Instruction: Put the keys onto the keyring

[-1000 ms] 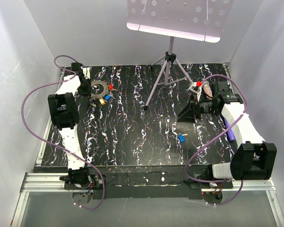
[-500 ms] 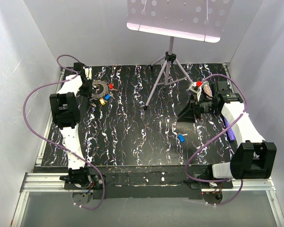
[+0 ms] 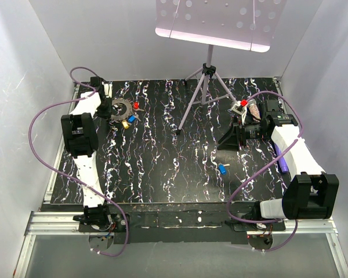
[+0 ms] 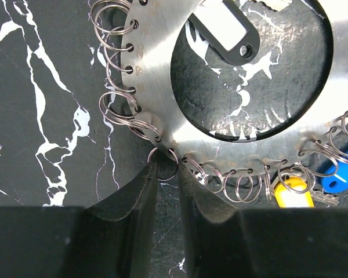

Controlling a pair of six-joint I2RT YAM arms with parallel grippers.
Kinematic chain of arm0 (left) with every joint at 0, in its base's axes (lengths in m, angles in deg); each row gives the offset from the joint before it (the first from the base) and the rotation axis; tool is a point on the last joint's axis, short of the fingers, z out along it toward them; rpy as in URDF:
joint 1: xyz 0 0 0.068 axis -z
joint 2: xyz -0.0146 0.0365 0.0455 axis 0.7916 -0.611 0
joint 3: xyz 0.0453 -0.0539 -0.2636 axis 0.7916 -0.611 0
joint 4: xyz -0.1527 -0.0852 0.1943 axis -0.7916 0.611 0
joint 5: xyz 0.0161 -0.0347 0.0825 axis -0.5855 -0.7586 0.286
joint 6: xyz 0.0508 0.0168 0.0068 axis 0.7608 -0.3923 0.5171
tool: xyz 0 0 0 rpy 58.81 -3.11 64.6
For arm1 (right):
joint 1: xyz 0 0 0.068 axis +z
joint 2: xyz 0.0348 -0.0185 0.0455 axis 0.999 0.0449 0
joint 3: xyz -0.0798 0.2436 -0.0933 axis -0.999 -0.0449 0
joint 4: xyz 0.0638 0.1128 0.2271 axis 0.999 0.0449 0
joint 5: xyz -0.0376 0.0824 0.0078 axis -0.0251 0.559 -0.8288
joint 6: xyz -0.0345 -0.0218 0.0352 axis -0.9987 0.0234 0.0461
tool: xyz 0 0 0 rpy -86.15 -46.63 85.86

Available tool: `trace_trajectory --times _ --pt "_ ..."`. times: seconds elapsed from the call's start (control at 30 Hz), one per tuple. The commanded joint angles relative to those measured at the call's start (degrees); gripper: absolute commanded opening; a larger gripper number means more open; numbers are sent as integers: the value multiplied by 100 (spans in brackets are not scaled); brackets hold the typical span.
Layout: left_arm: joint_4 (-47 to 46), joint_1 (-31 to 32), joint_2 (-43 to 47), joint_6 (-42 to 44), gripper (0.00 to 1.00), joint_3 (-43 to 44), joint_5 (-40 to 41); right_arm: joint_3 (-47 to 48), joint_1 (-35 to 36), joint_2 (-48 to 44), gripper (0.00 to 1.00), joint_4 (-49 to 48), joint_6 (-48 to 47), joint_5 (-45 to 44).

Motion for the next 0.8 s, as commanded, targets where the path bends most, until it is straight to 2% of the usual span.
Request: trace_trajectory --times 0.0,0.2,0.43,0.77 --pt "40 25 -44 80 21 199 65 255 -21 24 56 57 -94 220" --pt "40 43 -79 141 18 234 127 255 -30 24 56 92 -120 237" --pt "-4 69 26 256 0 182 180 264 -21 16 56 119 -146 246" --pt "-92 148 562 124 0 -151 -57 272 -21 -37 56 163 -190 255"
